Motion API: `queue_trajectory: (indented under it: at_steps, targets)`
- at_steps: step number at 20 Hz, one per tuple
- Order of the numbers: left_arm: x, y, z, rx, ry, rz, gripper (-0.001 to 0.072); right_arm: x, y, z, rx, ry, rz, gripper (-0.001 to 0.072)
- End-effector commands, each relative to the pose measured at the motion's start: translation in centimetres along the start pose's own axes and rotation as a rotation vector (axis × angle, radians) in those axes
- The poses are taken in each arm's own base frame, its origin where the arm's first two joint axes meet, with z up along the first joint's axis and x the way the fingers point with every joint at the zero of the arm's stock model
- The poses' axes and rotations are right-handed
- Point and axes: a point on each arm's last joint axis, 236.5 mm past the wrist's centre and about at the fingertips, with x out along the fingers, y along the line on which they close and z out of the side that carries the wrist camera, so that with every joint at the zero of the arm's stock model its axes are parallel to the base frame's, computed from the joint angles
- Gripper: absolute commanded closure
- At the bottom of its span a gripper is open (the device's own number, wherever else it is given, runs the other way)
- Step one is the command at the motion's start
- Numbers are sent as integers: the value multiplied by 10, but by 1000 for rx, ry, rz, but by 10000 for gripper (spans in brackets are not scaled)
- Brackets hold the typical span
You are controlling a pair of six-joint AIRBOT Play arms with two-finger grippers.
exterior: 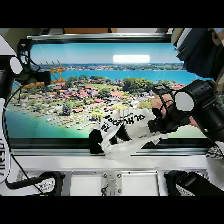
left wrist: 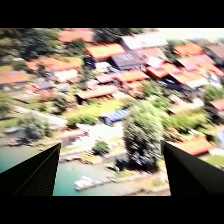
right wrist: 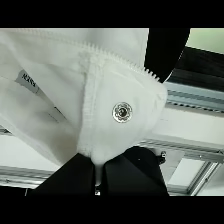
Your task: Fold the clothes and pants, and hang the long-sleeved shirts on hangers.
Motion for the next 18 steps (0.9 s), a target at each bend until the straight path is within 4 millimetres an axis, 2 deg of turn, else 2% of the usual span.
queue_trajectory:
  at_steps: [1, 4, 7, 11, 14, 18]
  targets:
    - [43, 87, 27, -55, -70, 162, -5, 0, 0, 0, -1, 1, 0, 693]
    - [103, 142, 22, -120, -53, 212, -5, 0, 0, 0, -1, 1, 0, 693]
    - [145, 181, 8, -154, -12, 254, -5, 0, 0, 0, -1, 1, 0, 693]
    - [185, 222, -18, -109, 93, 356, -5, 0, 0, 0, -1, 1, 0, 693]
    - [217, 234, -43, -99, 180, 381, -5, 0, 0, 0, -1, 1, 0, 693]
    - [250, 233, -75, -35, 264, 357, -5, 0, 1, 0, -2, 1, 0, 693]
